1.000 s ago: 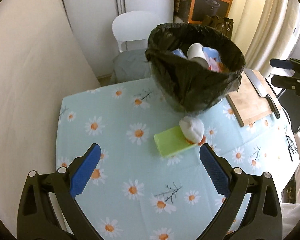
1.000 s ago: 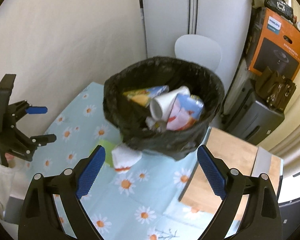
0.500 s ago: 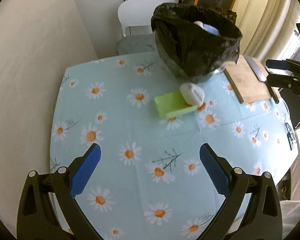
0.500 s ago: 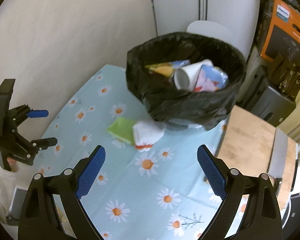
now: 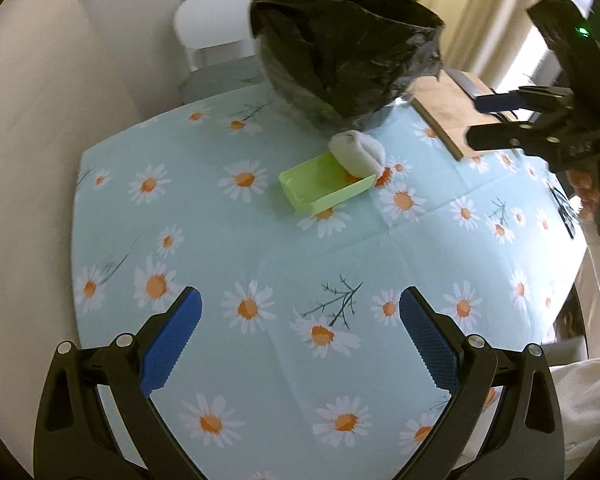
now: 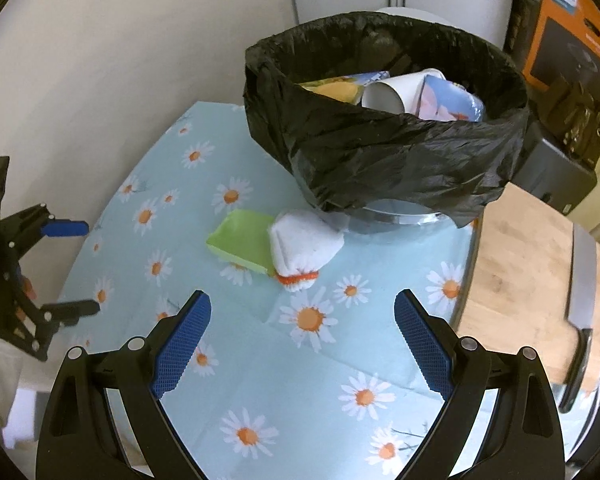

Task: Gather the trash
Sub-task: 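Move both tools back toward the green tray and white glove, then grasp the white glove with right tool while left tool grasps the green tray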

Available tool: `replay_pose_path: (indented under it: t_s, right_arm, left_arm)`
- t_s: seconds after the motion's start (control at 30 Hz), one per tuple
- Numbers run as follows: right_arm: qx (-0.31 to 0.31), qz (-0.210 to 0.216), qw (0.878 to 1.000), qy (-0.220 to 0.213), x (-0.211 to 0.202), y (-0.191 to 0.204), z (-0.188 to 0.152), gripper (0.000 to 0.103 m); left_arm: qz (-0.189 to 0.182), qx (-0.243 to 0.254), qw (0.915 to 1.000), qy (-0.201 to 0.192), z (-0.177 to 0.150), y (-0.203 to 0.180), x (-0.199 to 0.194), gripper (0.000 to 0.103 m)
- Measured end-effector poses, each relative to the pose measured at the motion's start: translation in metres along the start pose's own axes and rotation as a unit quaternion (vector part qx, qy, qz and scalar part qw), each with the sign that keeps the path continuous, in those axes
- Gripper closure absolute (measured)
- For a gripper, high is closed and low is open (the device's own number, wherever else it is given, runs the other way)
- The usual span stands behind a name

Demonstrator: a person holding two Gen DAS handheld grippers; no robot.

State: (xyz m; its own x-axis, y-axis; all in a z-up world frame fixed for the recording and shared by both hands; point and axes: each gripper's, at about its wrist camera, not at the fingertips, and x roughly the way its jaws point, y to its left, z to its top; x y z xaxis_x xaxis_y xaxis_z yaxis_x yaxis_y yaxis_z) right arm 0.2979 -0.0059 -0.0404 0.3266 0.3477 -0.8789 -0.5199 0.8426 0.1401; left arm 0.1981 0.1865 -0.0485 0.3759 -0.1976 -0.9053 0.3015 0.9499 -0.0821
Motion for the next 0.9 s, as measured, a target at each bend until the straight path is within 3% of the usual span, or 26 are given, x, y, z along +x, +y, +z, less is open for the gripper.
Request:
replay_pose_path:
  t_s: [0.27,0.47,0.9]
  right_arm:
    - [0.008,-0.027,0.998,-0.055,0.018,0.012,-0.006,0.009]
    - [0.016,-0.046,0.998,-0.044,0.04,0.021,-0.004,0.008]
    - [0.098,-0.028,0.994,-0.026,0.088,0.005,0.006,0.008]
  left_arm:
    - [-0.071,0.086,0.9936,0.018,0.014,0.011,0.031,0.006]
    - [-0.114,0.115,0.9867,0.012,0.026,0.027,0.05,0.006]
    - [-0.152,0.18,0.9713,0.03,0.061,0.044,0.089,0.006]
